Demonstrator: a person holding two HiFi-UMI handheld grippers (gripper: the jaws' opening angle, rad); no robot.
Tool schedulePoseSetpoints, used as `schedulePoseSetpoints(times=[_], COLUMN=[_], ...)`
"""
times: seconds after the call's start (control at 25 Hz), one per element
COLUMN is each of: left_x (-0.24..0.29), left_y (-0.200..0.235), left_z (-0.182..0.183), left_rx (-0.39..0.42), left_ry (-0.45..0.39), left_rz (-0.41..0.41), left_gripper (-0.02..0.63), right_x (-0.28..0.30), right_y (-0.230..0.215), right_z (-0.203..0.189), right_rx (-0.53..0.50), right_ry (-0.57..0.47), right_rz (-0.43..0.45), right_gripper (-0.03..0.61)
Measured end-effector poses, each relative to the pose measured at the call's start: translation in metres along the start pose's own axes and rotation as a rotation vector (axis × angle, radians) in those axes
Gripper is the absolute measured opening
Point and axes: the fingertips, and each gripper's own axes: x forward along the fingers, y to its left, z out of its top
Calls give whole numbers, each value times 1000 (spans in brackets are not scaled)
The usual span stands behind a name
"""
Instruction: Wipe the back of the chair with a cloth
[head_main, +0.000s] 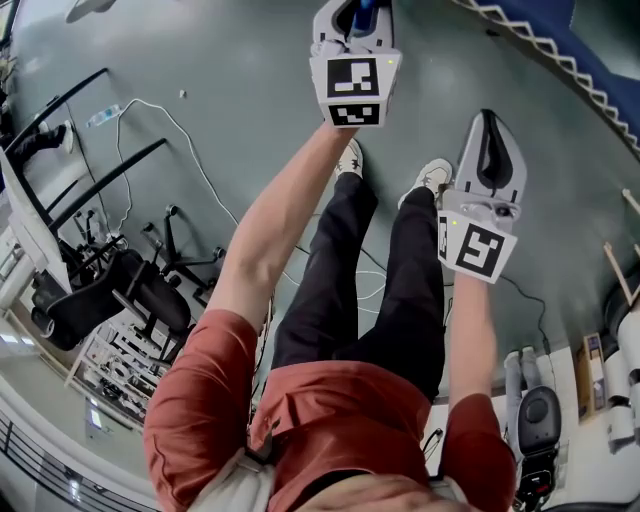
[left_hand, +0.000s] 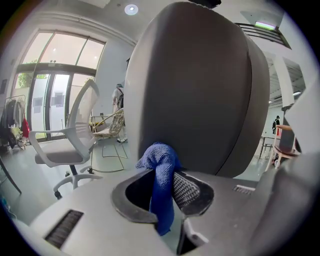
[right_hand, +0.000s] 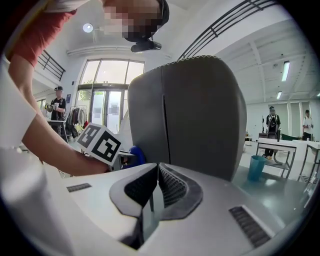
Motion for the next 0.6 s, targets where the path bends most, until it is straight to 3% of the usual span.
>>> schedulePoseSetpoints(times=[0.24, 0.6], left_x=[-47, -94], left_y=[-22, -12], left_z=[67, 127], left_rx=[14, 4], left_ry=[-69, -122], left_rz=[2, 12], left_gripper=[87, 87], right_x=[-28, -29], right_y=[-11, 6], right_z=[25, 50], right_rx=[-14, -36], right_ry=[-11, -38], right_rz=[-5, -16], right_gripper=[25, 25])
